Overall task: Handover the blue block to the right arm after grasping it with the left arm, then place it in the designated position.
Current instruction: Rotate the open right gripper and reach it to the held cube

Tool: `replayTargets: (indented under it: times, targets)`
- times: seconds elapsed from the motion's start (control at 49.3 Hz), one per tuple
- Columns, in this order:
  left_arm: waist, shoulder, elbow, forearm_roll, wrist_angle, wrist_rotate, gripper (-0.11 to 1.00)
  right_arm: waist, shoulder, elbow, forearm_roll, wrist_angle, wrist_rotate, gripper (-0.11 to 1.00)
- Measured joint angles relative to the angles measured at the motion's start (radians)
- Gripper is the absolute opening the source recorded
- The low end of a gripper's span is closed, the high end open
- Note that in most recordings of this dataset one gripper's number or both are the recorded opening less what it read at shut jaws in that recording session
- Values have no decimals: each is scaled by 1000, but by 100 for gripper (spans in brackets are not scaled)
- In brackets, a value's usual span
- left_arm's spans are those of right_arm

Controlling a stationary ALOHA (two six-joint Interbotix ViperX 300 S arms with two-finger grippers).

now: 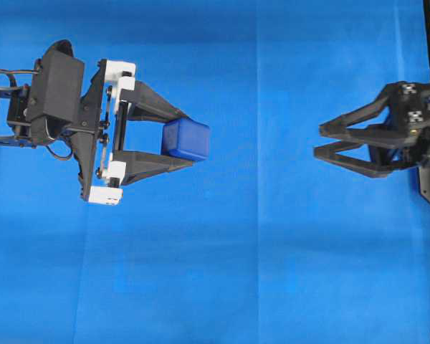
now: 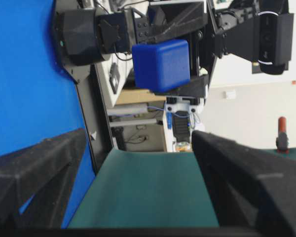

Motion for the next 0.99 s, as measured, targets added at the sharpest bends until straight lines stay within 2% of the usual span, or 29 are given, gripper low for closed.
replayTargets:
  times: [0.994]
  targets:
    - [0, 2, 0, 0, 0, -2, 49, 0, 508, -426, 0, -25, 2, 95]
